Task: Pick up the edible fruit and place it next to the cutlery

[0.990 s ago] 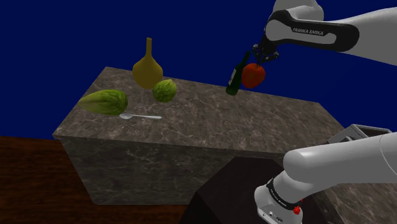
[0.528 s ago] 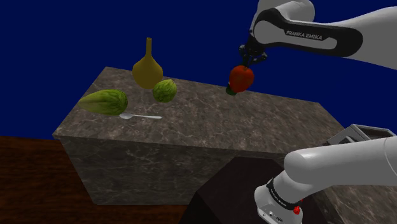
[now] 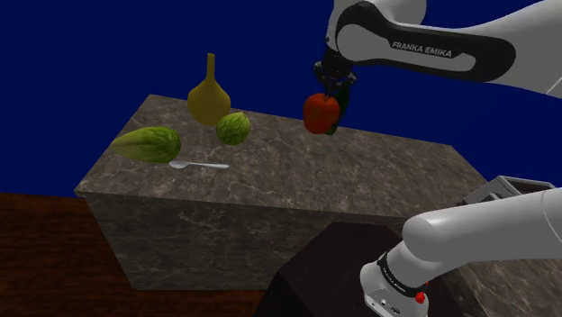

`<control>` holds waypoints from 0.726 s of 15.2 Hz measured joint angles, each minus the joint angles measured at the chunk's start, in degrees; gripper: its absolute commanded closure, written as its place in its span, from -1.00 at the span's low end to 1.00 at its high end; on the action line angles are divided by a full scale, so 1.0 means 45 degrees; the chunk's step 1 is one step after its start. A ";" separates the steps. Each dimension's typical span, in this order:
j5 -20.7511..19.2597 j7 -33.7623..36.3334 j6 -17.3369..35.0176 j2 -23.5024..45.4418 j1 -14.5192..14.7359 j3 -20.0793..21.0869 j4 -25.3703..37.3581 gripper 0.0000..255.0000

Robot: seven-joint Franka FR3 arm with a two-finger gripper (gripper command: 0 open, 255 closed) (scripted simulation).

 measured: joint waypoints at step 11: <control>-0.0868 0.3830 -0.2031 0.2577 0.0341 0.3510 0.3045 1.00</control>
